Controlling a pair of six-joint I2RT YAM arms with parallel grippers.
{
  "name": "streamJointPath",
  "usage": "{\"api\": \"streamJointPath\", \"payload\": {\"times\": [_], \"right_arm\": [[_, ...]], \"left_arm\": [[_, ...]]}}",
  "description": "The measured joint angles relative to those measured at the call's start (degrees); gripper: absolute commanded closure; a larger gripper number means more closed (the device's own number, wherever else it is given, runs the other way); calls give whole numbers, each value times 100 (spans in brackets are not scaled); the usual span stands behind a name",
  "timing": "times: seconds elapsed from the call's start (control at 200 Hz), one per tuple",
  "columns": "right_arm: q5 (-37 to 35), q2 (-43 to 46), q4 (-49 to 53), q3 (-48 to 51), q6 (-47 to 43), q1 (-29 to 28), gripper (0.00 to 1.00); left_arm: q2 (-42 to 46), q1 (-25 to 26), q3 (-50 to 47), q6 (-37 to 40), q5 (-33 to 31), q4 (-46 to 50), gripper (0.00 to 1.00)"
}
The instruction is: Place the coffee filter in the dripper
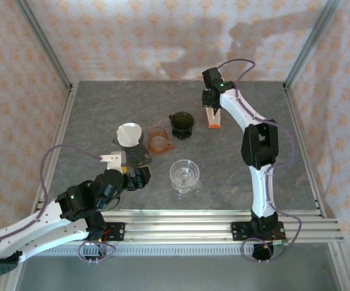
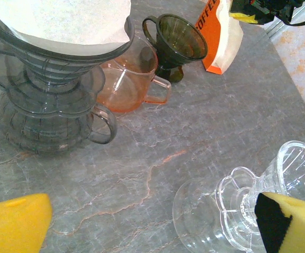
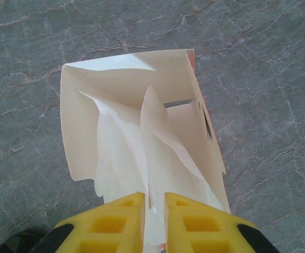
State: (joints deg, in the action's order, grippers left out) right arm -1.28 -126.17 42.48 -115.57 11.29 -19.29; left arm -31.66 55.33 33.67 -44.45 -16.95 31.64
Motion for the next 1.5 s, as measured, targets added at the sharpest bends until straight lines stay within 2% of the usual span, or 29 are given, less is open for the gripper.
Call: {"api": "streamJointPath", "payload": {"times": [0.115, 0.265, 0.746, 1.126, 1.501], "right_arm": [[2, 0, 4, -20, -4, 0, 88], [-2, 0, 15, -61, -46, 0, 100], [-2, 175, -68, 146, -87, 0, 100], [-138, 1611, -402, 1154, -81, 0, 100], [-262, 3510, -682, 2771, -42, -221, 100]], "left_arm": [[0, 0, 0, 0, 0, -2, 0], [-4, 0, 0, -2, 2, -2, 0], [-46, -63, 0, -2, 7, -11, 0], [-48, -63, 0, -2, 9, -13, 0], [9, -66, 2, -11, 42, -13, 0]]}}
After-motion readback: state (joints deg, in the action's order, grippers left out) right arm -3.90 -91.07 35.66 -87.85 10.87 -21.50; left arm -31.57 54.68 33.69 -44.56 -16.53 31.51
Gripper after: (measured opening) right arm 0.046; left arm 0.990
